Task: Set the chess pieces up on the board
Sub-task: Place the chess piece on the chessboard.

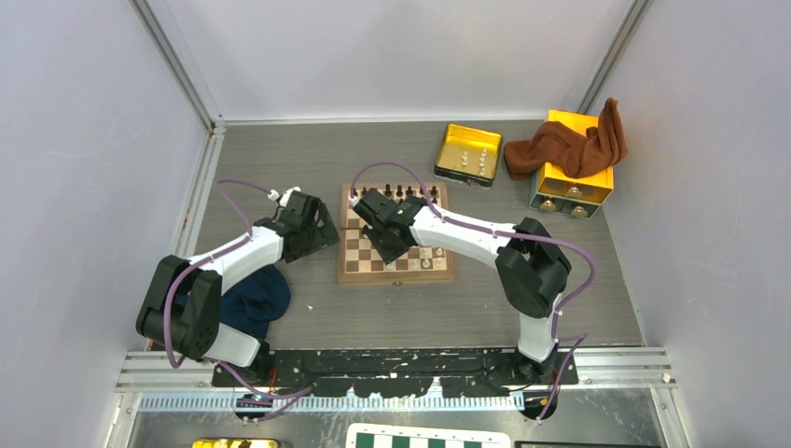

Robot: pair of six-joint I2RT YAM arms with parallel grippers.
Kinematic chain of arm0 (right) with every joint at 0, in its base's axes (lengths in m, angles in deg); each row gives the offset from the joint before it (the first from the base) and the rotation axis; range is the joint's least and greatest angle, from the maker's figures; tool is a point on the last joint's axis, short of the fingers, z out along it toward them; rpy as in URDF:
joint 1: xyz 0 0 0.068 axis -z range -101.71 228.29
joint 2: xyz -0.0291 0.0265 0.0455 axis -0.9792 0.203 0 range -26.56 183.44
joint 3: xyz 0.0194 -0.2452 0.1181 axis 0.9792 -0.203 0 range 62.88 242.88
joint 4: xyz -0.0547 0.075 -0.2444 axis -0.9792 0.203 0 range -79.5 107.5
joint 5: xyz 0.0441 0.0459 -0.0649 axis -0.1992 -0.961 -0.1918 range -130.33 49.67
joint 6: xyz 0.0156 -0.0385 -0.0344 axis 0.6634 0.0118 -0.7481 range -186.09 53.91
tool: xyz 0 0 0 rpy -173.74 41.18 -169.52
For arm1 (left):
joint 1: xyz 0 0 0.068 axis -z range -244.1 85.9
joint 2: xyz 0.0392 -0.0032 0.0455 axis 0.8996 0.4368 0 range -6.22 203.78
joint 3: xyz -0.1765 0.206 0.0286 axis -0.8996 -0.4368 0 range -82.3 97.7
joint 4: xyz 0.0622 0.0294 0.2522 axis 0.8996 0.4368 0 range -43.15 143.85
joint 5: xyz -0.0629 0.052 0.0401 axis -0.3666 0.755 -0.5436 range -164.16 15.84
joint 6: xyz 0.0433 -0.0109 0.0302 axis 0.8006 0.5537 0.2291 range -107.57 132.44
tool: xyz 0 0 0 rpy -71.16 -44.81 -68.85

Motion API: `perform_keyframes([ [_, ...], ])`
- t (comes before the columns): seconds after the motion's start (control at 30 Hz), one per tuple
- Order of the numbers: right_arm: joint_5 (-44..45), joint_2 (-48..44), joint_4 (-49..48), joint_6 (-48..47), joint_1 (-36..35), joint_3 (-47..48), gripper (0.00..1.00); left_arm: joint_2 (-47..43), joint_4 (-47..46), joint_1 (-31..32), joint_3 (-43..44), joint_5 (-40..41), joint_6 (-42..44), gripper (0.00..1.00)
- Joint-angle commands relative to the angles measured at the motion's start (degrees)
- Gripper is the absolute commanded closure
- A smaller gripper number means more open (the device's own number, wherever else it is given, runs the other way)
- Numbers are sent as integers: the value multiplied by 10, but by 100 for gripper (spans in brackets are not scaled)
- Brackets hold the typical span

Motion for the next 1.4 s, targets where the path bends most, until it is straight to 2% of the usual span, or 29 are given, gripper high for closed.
perform_keyframes([
  [0.0,12,8,2,-10,-2,17,85,-1,-23,-6,5,4,8,0],
  [0.27,5,10,2,-7,-3,20,72,1,-23,-7,5,2,10,0],
  [0.7,-5,7,2,-5,-3,26,63,-1,-23,-9,6,0,11,0],
  [1.37,-9,-8,16,-8,-4,58,62,-15,-11,-9,12,3,13,0],
])
